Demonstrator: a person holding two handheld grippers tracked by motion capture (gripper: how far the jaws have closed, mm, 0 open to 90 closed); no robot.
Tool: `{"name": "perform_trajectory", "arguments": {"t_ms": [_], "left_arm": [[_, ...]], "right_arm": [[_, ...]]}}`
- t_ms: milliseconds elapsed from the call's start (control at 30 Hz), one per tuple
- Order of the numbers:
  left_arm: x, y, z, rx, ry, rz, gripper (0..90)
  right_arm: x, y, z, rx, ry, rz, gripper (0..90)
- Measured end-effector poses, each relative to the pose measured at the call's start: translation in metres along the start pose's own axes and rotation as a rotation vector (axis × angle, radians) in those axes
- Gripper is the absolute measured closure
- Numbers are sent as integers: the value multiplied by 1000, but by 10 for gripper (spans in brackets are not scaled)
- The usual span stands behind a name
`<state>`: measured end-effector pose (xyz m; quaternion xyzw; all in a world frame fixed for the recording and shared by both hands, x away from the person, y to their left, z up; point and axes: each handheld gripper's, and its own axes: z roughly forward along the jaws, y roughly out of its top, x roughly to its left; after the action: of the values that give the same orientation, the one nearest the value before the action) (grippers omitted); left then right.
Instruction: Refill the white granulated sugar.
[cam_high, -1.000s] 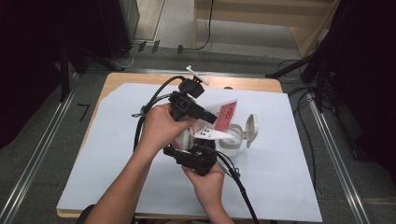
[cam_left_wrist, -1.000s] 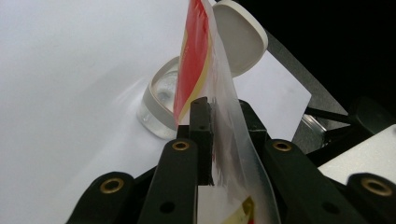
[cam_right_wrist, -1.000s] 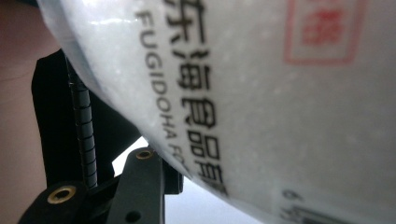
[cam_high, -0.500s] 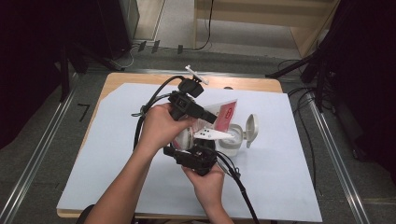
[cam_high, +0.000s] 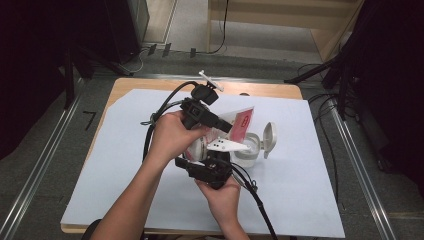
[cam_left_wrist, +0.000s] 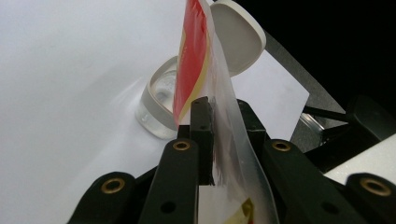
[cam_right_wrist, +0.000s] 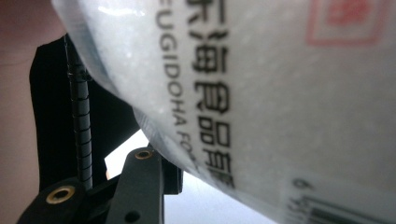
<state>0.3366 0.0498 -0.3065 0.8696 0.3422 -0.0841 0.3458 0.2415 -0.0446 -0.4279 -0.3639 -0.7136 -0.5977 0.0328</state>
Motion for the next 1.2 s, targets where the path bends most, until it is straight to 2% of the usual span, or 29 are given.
{"name": "perform_trajectory", "arguments": {"t_ms": [100,200,333,500,800,1200], "left_arm": [[0,0,0,0,-1,0,816],[-1,0,0,3,-2,4,816],[-2,0,0,4,0,7,816],[-3,0,0,4,6,4,815],[-4,-1,0,6,13,27,817],[-5,0,1,8,11,25,812]], "right_arm": [[2,-1,0,2,-5,-21,595],[3,-2,0,9,-29,-43,626],[3,-2,0,8,-39,-50,632],[3,-2,0,4,-39,-44,633],[4,-3,1,-4,-49,-53,634],[4,-3,-1,-10,-38,-44,635]]}}
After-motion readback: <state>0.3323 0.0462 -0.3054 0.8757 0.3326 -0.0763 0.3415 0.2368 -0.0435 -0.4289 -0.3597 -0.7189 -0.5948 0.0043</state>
